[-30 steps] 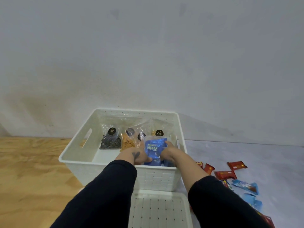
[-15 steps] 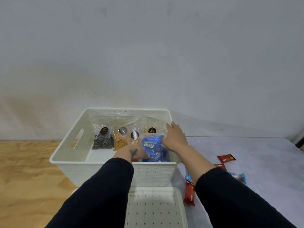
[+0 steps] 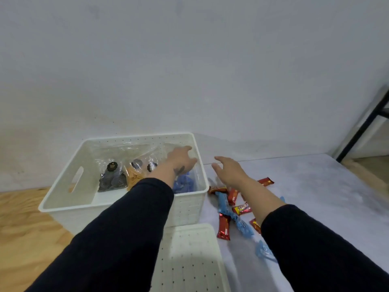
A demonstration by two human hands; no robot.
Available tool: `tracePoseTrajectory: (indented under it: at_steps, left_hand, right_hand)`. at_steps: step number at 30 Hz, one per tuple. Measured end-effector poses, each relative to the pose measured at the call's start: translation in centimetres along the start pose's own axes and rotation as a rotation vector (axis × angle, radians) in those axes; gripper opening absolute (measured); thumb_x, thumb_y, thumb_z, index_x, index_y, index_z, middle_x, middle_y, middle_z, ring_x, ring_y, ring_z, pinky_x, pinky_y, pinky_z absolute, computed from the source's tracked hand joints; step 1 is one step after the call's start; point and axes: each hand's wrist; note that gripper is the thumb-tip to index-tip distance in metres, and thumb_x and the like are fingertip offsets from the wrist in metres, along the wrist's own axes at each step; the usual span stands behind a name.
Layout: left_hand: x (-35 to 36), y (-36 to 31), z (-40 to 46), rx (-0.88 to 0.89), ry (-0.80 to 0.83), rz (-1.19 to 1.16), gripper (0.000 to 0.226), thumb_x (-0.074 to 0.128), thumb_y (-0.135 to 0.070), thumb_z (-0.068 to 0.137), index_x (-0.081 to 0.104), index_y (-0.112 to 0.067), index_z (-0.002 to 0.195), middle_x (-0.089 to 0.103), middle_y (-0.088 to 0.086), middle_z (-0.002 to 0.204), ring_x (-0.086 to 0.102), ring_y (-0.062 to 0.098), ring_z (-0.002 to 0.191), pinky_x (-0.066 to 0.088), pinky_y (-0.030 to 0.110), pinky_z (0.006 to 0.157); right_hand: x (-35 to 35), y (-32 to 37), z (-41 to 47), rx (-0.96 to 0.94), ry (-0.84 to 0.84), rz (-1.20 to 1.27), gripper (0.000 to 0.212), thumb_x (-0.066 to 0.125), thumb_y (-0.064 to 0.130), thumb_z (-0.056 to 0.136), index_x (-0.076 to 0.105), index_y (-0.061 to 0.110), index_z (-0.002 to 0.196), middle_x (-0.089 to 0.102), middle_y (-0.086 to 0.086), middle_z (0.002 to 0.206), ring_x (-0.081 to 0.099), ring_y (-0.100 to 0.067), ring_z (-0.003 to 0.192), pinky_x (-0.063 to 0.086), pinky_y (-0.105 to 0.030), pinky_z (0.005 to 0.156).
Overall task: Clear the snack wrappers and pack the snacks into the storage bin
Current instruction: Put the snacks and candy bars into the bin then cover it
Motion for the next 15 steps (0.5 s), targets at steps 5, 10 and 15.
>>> tracePoseTrajectory:
  at_steps: [5,10,15]
  left_hand:
    - [3.6,-7.0,0.2,0.273,0.035,0.022,0.049,0.051,-0.027,0.094,0.040,-0.019,0.141,0.039,0.010,0.147,0.038,0.028,0.135,0.030,0.037,0.111]
    - [10.2,-10.0,-0.5,0.354,0.258,0.114,0.063,0.061,-0.035,0.088,0.035,-0.023,0.144,0.031,0.008,0.152,0.033,0.027,0.138,0.030,0.039,0.111]
    - [16.7,-7.0,-1.9,0.278,0.379,0.316,0.097,0.069,-0.056,0.074,0.011,-0.037,0.150,-0.002,0.005,0.161,0.001,0.036,0.147,0.014,0.058,0.117]
  right_hand:
    - [-2.9,-6.3,-2.4,0.138,0.049,-0.142,0.048,0.040,0.039,0.098,0.038,0.022,0.144,0.036,-0.010,0.151,0.031,-0.031,0.139,0.028,-0.045,0.114]
    - [-4.0,-12.6,-5.3,0.237,0.036,-0.214,0.056,0.050,0.050,0.090,0.041,0.028,0.141,0.044,-0.009,0.145,0.040,-0.031,0.133,0.035,-0.046,0.110]
    - [-1.3,-16.8,-9.9,0.293,0.166,-0.224,0.090,0.054,0.075,0.072,0.011,0.047,0.147,0.001,-0.005,0.161,0.000,-0.033,0.148,0.011,-0.061,0.115]
Point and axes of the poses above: each hand's wrist, its own z-axis towards the middle knuckle, its own x-axis out of the palm, y = z × x
